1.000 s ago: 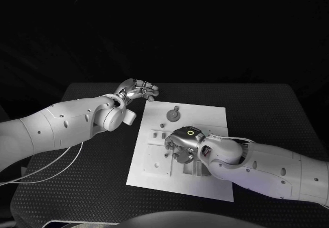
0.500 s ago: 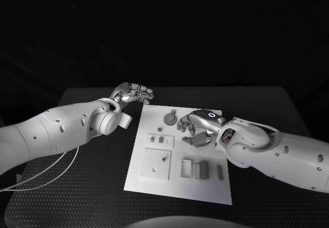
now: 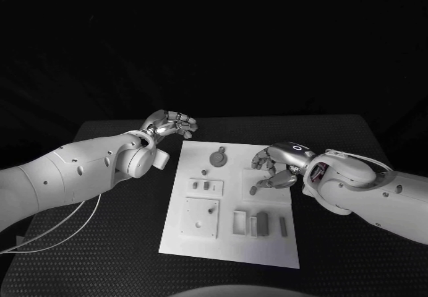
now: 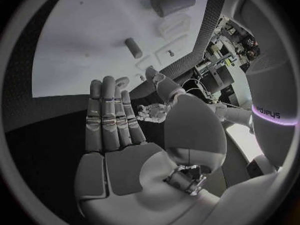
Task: Assemble the parts on the task board
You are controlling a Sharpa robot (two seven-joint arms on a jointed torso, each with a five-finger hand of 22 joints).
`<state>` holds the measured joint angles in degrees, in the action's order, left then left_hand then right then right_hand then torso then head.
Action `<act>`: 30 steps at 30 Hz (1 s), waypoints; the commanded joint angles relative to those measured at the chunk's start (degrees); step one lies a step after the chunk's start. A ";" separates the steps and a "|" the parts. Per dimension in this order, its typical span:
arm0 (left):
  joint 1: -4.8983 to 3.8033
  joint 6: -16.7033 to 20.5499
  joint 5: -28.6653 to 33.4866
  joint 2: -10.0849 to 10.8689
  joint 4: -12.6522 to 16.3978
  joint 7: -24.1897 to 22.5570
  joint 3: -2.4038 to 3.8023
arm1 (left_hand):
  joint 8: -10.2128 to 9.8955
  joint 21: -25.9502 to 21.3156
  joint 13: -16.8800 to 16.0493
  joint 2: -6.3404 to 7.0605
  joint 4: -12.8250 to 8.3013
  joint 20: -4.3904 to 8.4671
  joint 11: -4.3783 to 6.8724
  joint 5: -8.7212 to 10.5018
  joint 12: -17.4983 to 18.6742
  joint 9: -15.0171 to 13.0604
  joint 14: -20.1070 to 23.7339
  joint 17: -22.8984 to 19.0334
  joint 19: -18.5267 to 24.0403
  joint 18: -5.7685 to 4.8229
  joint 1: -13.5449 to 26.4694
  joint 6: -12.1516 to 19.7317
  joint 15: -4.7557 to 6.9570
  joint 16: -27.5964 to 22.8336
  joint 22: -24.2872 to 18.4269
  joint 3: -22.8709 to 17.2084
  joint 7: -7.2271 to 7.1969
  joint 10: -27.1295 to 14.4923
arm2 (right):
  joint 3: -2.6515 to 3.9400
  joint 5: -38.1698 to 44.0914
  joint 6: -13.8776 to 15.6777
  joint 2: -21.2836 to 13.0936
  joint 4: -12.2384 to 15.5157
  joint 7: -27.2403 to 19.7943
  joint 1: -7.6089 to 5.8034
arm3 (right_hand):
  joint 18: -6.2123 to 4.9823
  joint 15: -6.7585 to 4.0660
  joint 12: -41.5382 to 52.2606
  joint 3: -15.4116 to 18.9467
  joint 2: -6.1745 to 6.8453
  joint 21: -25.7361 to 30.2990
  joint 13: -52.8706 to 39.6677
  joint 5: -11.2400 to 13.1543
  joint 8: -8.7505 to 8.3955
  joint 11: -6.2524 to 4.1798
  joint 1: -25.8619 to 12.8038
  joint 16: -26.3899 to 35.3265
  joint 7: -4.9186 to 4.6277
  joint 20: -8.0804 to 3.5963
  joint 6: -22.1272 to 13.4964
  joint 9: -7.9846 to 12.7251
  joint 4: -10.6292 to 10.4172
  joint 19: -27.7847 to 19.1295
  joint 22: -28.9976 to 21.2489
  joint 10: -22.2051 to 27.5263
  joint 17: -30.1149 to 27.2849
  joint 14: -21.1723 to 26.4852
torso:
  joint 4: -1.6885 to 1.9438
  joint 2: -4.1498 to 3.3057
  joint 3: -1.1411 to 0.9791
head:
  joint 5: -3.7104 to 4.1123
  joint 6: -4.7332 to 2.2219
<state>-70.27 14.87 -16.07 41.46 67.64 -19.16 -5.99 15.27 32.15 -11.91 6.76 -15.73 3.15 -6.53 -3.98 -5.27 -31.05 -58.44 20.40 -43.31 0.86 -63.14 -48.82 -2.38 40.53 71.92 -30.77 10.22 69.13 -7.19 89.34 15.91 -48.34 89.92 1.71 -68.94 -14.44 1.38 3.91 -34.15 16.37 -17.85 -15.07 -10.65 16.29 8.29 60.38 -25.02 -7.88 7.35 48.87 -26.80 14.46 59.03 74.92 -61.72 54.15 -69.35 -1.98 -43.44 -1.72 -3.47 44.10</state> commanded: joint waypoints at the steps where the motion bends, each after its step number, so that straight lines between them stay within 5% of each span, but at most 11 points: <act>1: -0.07 -0.88 0.47 -0.12 -0.16 -0.90 0.03 | 0.22 -0.40 0.08 0.29 0.19 -0.22 0.12 0.35 -0.02 -0.07 0.04 0.06 -0.02 0.53 0.38 0.01 -0.43 -0.40 0.08 0.15 -0.21 0.01 | -0.31 2.34 -3.82 0.20 -0.21 0.22 0.44 | -0.56 0.39 -0.07 0.61 -0.03 -0.24 0.20 0.11 -0.01 -0.16 -0.32 0.12 0.20 -0.12 -0.40 0.11 -0.02 -0.39 1.25 0.40 0.11 0.02 | -0.21 0.10 -0.04 | -0.02 0.15; 10: -0.06 -0.99 0.50 -0.05 -0.26 -0.91 0.02 | 0.17 -0.45 0.11 0.27 0.20 -0.24 0.08 0.36 0.01 -0.06 0.04 0.13 -0.02 0.53 0.42 0.11 -0.44 -0.47 0.12 0.17 -0.17 -0.07 | -0.67 5.55 -3.14 1.49 -1.41 0.73 2.33 | -0.56 0.09 0.46 -0.23 -0.17 -0.36 0.78 2.30 0.48 -0.48 1.20 0.07 0.06 -0.22 0.09 0.22 -0.71 -0.18 1.21 -0.37 0.44 -0.22 | 0.13 -0.03 -0.01 | 0.04 0.36; 15: -0.06 -1.04 0.50 0.02 -0.25 -0.86 0.01 | 0.16 -0.46 0.13 0.24 0.21 -0.25 0.06 0.36 0.03 -0.05 0.04 0.17 -0.02 0.54 0.43 0.15 -0.45 -0.49 0.14 0.18 -0.15 -0.10 | -0.76 6.57 -2.28 2.21 -1.62 0.83 2.86 | -0.56 -0.34 1.11 -3.01 0.00 -0.57 1.03 6.95 1.08 -0.98 3.39 0.06 -0.15 -0.41 1.13 0.37 -1.72 0.41 1.18 -1.95 0.64 -0.84 | 0.18 -0.07 0.08 | 0.12 0.44; 24: -0.06 -1.17 0.50 0.08 -0.18 -0.78 0.01 | 0.14 -0.48 0.14 0.20 0.22 -0.25 0.04 0.36 0.04 -0.04 0.04 0.21 -0.03 0.54 0.45 0.19 -0.45 -0.54 0.17 0.18 -0.13 -0.13 | -0.80 8.62 -2.04 3.07 -1.70 1.22 3.19 | -0.56 -1.23 2.52 -6.63 -0.45 -1.18 0.59 7.86 2.28 -1.98 5.06 -0.25 -0.09 -0.87 3.31 0.26 -3.09 1.52 1.23 -5.02 1.10 -2.02 | 0.15 -0.03 0.11 | -0.05 0.71; 30: -0.06 -1.19 0.50 0.19 -0.13 -0.71 0.01 | 0.13 -0.51 0.16 0.16 0.26 -0.27 0.02 0.36 0.06 -0.04 0.04 0.26 -0.03 0.54 0.52 0.22 -0.46 -0.58 0.20 0.20 -0.11 -0.17 | -0.89 9.14 -2.46 3.32 -1.66 1.27 3.27 | -0.56 -2.71 5.34 -10.22 -2.14 -2.30 -1.42 7.88 3.97 -3.85 6.42 -1.14 0.29 -1.56 6.40 -0.39 -3.75 3.26 1.35 -9.89 1.89 -3.70 | 0.13 -0.02 0.10 | -0.13 0.89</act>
<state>-70.26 14.50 -15.95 41.68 67.37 -19.26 -6.01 15.27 31.93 -11.81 6.75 -15.73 3.15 -6.54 -3.98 -5.27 -31.03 -58.44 20.58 -43.31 0.85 -63.14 -48.82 -2.38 40.31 72.02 -30.77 10.23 69.12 -8.07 96.50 13.89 -45.11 88.19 2.74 -65.74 -14.64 -1.39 9.08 -44.14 14.48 -19.96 -16.39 -3.05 19.95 4.35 66.69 -25.85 -7.52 5.70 55.03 -27.16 10.67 61.94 74.93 -71.23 56.00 -72.78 -1.84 -43.48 -1.61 -3.55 44.92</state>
